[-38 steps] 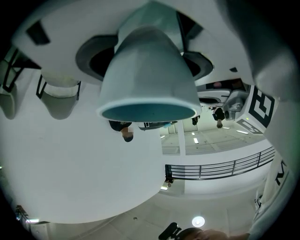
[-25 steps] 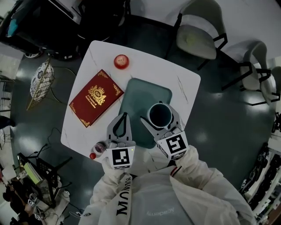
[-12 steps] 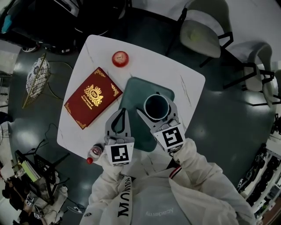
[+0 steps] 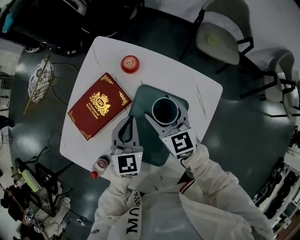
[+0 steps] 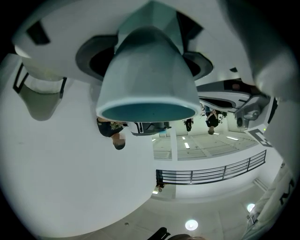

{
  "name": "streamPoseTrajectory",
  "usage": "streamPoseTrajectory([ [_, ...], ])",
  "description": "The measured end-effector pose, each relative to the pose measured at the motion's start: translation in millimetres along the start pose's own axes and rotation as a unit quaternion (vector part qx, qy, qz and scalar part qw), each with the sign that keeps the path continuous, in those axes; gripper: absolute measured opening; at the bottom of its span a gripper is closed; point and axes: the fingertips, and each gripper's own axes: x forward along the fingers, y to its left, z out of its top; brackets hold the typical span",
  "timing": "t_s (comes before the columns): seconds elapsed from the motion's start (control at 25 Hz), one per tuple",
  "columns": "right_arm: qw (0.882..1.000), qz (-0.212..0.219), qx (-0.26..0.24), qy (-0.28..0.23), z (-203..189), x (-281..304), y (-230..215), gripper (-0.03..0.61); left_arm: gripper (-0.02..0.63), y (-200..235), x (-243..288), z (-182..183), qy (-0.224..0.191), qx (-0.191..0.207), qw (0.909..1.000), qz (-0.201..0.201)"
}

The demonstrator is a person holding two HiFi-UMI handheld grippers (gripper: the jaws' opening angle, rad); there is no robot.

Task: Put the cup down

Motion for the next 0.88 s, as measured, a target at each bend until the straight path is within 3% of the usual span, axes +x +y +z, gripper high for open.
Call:
streamPoseTrajectory([
  [0.88,0.998,0.048,-0.046,0.016,-26.0,59.9,0.4,0.376,0.011,11.5,23.2,-22.1,0.011,-0.020,0.9995,0.023],
])
